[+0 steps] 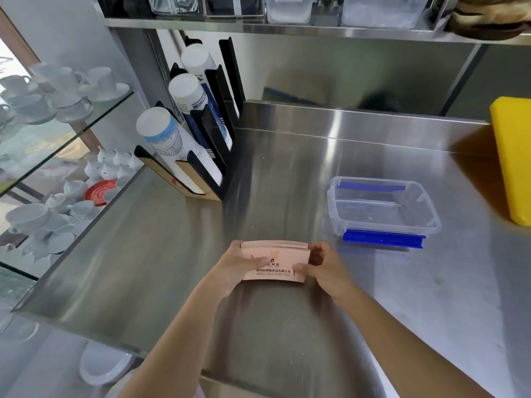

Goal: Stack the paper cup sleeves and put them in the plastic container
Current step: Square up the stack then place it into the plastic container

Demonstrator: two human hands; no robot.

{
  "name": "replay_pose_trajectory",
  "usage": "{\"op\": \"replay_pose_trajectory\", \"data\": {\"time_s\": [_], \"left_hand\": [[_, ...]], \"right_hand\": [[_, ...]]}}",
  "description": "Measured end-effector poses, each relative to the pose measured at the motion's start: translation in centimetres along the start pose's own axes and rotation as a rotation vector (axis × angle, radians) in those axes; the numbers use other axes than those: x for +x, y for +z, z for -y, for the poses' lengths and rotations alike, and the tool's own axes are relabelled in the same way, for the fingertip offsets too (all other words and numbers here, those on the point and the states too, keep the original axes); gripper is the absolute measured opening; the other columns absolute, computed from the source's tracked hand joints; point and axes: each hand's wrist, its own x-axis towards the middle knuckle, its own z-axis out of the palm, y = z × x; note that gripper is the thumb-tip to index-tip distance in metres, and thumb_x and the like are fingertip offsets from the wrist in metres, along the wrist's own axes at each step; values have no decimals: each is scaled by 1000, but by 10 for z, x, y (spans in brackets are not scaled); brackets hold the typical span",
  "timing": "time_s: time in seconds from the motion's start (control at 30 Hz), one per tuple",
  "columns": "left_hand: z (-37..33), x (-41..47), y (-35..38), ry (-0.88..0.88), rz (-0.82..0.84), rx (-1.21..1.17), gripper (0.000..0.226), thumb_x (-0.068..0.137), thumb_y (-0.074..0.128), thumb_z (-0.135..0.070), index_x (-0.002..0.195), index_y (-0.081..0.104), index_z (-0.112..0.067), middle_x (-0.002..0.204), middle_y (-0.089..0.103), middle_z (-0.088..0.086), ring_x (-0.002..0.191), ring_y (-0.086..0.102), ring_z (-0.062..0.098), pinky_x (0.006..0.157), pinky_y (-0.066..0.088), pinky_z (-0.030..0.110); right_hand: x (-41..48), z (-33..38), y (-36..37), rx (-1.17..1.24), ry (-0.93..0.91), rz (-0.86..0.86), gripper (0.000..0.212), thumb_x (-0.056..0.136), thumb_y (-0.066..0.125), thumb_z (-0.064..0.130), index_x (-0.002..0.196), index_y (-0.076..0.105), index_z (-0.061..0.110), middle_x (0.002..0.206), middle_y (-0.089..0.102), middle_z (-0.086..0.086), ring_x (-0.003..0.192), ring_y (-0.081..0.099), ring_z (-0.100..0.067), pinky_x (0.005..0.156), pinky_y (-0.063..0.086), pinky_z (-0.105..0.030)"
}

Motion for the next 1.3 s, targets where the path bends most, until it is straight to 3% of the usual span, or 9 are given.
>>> {"op": "replay_pose_trajectory", "data": {"time_s": [0.2, 0.3, 0.47, 0.53, 0.63, 0.8, 0.97, 1.13, 1.3], "left_hand": [[19, -21, 19, 221, -74, -258, 62, 49, 79, -6, 98, 44, -22, 98, 60, 6, 85, 65, 14, 79, 56, 32], [25, -31, 28, 295, -68, -312, 57, 57, 72, 0, 102, 47, -24, 101, 63, 3, 82, 68, 4, 67, 55, 19], [24, -33, 41, 280, -160, -395, 29, 78, 66, -33, 104, 53, -26, 102, 64, 5, 93, 63, 19, 88, 50, 34], [19, -32, 51, 268, -287, -418, 16, 88, 53, -35, 91, 56, -20, 86, 65, 2, 80, 64, 13, 78, 51, 26], [15, -28, 60, 288, -483, -433, 32, 94, 46, -31, 65, 50, -17, 65, 52, -3, 62, 51, 11, 64, 41, 24], [12, -23, 66, 297, -570, -484, 39, 93, 46, -19, 54, 41, -17, 50, 42, -11, 50, 40, 4, 53, 34, 18], [18, -27, 72, 389, -524, -412, 26, 95, 43, -17, 83, 65, -8, 78, 63, -2, 64, 58, -2, 61, 44, 10], [15, -31, 72, 341, -390, -446, 32, 95, 42, -20, 124, 55, -14, 119, 63, -5, 110, 57, 2, 96, 43, 22], [15, -30, 71, 373, -448, -364, 27, 95, 41, -15, 78, 62, -13, 74, 59, -3, 68, 55, 3, 59, 43, 7]], "right_hand": [[-9, -8, 2, 17, -105, 40, 60, 77, 64, -7, 123, 44, 26, 115, 61, 5, 113, 56, -17, 104, 43, -39], [-16, -13, 2, 38, -153, 47, 50, 80, 62, -6, 115, 50, 27, 110, 62, 11, 111, 57, -12, 102, 45, -35], [-28, -13, 17, 278, -116, -46, 8, 86, 60, 20, 94, 57, 21, 92, 64, 5, 89, 59, -9, 78, 45, -20], [-26, -10, 24, 255, -91, -146, 16, 88, 56, 31, 87, 59, 15, 82, 63, 5, 80, 57, -7, 72, 42, -20], [-20, -7, 29, 214, -82, -220, 31, 91, 49, 36, 78, 58, 10, 73, 60, 4, 73, 54, -9, 71, 41, -23], [-18, -8, 32, 268, -120, -283, 30, 93, 48, 27, 78, 56, 2, 73, 55, -3, 72, 50, -11, 68, 39, -23], [-22, -15, 24, 267, -182, -309, 17, 92, 50, 21, 82, 62, 16, 79, 62, 6, 74, 55, -1, 63, 41, -1], [-19, -19, 24, 271, -170, -349, 15, 92, 50, 21, 92, 64, 20, 94, 65, 6, 88, 56, 0, 72, 41, -1], [-18, -15, 21, 270, -210, -324, 22, 92, 47, 15, 84, 63, 27, 88, 64, 10, 83, 57, 4, 71, 44, -5]]}}
